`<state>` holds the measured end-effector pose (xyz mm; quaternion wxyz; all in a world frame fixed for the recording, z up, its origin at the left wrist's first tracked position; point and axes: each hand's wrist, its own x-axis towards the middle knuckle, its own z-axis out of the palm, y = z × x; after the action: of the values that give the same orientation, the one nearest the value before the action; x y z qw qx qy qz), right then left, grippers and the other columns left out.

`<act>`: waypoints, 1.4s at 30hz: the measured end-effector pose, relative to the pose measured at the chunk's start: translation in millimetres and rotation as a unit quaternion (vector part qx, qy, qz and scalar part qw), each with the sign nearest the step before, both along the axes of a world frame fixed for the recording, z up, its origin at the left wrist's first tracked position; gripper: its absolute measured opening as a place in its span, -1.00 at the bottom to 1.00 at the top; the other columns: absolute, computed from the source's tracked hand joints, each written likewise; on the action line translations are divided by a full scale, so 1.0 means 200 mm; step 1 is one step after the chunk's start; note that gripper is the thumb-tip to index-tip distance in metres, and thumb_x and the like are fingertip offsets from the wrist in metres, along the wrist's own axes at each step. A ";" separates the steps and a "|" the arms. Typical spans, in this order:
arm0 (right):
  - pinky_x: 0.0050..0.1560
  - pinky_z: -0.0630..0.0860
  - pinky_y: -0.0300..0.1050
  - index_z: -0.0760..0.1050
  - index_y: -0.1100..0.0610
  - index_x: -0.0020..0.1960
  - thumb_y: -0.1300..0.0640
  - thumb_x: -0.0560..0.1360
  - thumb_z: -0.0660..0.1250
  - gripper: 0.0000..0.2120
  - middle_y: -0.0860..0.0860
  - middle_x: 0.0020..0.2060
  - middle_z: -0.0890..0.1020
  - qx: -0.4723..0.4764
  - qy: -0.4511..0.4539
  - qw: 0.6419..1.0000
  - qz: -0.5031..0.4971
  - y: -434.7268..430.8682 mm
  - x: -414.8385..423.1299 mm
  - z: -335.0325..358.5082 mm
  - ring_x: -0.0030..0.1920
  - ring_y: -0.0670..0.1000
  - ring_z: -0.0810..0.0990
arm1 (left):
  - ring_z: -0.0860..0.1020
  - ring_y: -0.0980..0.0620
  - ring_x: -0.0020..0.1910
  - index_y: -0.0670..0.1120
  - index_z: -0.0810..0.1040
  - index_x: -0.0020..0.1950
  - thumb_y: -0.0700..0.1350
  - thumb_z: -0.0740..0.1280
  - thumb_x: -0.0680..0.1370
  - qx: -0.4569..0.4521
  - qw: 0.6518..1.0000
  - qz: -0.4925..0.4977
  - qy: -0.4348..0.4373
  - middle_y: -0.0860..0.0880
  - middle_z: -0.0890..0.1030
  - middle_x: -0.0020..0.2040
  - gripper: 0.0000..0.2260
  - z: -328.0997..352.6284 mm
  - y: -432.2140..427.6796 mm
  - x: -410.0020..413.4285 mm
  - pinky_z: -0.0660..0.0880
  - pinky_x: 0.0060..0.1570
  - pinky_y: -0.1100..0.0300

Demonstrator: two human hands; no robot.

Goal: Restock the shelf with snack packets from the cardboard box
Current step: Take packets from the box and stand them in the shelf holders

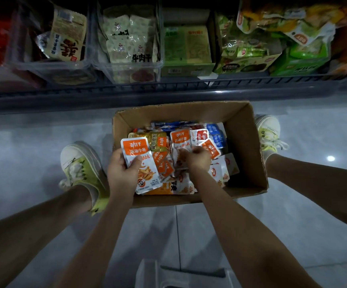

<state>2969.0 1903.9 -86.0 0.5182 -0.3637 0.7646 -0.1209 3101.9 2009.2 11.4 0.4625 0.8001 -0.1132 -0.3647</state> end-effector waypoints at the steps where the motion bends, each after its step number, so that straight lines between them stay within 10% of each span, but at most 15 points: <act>1: -0.18 0.61 0.00 0.53 0.08 -0.07 0.10 0.40 0.50 -0.82 0.03 -0.08 0.63 0.023 -0.077 0.995 -0.052 -0.01 -0.03 0.05 -0.04 0.08 0.62 | 0.62 -0.05 0.02 -0.12 0.50 0.16 -0.21 0.35 0.54 0.002 1.000 0.000 -0.005 -0.05 0.62 0.06 -0.80 0.00 0.00 0.00 0.58 -0.03 -0.01; 10: -0.01 0.61 0.00 0.59 0.22 -0.04 0.25 0.39 0.47 -0.83 0.12 -0.15 0.71 0.172 -0.328 0.929 -0.018 0.21 -0.12 0.42 -0.15 0.09 0.68 | 0.62 -0.05 0.02 -0.08 0.49 0.10 -0.16 0.30 0.59 0.001 0.998 0.050 0.024 -0.04 0.62 0.03 -0.89 -0.02 -0.02 -0.10 0.56 -0.01 0.00; 17: -0.21 0.57 -0.18 0.59 0.15 -0.32 0.24 0.39 0.50 -0.85 0.14 -0.27 0.67 0.065 -0.295 0.949 0.088 0.32 -0.06 0.47 -0.29 0.02 0.64 | 0.65 -0.12 0.01 -0.21 0.51 0.18 -0.20 0.39 0.52 -0.044 0.998 0.002 0.048 -0.15 0.65 0.05 -0.75 0.01 0.03 -0.15 0.57 0.05 -0.14; 25: 0.18 0.51 0.06 0.44 0.10 0.28 -0.10 0.37 0.50 -0.43 0.00 0.13 0.56 -0.072 0.049 0.991 0.104 0.02 -0.23 0.18 0.17 0.04 0.54 | 0.63 -0.08 0.04 -0.10 0.55 0.13 -0.18 0.39 0.52 -0.029 0.999 0.010 0.024 -0.09 0.65 0.08 -0.81 0.02 0.03 -0.07 0.54 0.10 -0.13; 30: 0.18 0.52 0.12 0.33 0.01 0.35 -0.07 0.28 0.56 -0.26 0.02 0.20 0.56 -0.028 0.053 0.993 0.102 -0.09 -0.24 0.05 0.21 0.08 0.53 | 0.62 -0.01 0.02 -0.07 0.55 0.13 -0.13 0.35 0.55 -0.010 0.999 0.021 0.028 -0.01 0.64 0.03 -0.84 0.03 0.01 -0.04 0.55 0.04 0.04; 35: 0.20 0.47 0.02 0.37 0.08 0.26 0.00 0.41 0.47 -0.49 0.04 0.18 0.59 -0.036 0.122 0.976 0.178 -0.08 -0.23 0.03 0.20 0.10 0.55 | 0.61 0.10 -0.07 -0.06 0.53 0.11 -0.13 0.33 0.56 -0.001 0.999 0.012 0.046 0.05 0.64 -0.03 -0.87 0.04 -0.01 -0.03 0.55 -0.08 0.16; 42: 0.07 0.59 0.09 0.52 0.12 0.06 0.07 0.49 0.39 -0.81 0.06 0.01 0.64 -0.026 0.019 0.999 0.042 -0.09 -0.33 0.08 0.04 0.08 0.64 | 0.58 -0.05 0.07 -0.08 0.49 0.17 -0.11 0.30 0.58 0.031 0.999 -0.002 -0.007 -0.05 0.60 0.13 -0.82 0.05 0.01 0.01 0.51 0.12 -0.01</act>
<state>2902.8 1885.8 -69.0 0.4986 -0.4114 0.7548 -0.1116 3103.2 2010.7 21.7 0.4357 0.8164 -0.1062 -0.3637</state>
